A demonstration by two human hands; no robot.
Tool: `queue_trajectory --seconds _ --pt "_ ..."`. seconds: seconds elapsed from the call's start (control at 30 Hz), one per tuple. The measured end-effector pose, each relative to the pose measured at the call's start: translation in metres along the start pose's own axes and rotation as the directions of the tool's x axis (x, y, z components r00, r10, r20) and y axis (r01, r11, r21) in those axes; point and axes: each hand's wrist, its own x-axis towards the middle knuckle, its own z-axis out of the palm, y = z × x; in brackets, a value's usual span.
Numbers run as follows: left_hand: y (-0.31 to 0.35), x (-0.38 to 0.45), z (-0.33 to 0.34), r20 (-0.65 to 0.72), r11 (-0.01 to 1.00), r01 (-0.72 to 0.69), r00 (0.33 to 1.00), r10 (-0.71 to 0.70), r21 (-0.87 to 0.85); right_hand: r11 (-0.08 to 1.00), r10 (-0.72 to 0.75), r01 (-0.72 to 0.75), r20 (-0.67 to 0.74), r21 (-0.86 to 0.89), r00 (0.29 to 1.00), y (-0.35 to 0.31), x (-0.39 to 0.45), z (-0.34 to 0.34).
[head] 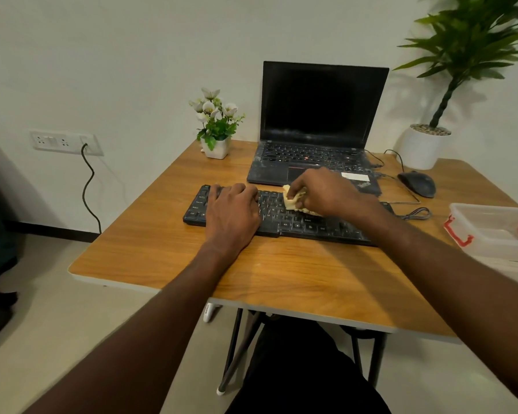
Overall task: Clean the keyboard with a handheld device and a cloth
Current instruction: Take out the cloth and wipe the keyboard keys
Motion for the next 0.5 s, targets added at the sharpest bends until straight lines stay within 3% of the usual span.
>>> queue_trajectory --seconds 0.13,0.33,0.5 --pt "0.001 0.0 0.0 -0.005 1.0 -0.002 1.0 0.002 -0.004 0.989 0.103 -0.097 0.05 -0.112 0.993 0.008 -0.002 -0.018" --pt "0.002 -0.001 -0.002 0.008 1.0 0.009 1.0 -0.009 0.021 0.993 -0.089 0.086 -0.028 -0.08 0.996 -0.008 -0.017 -0.007" --pt "0.002 -0.001 -0.002 0.007 1.0 0.008 1.0 -0.008 0.019 0.983 0.013 -0.015 -0.008 -0.185 1.0 0.014 -0.024 -0.017"
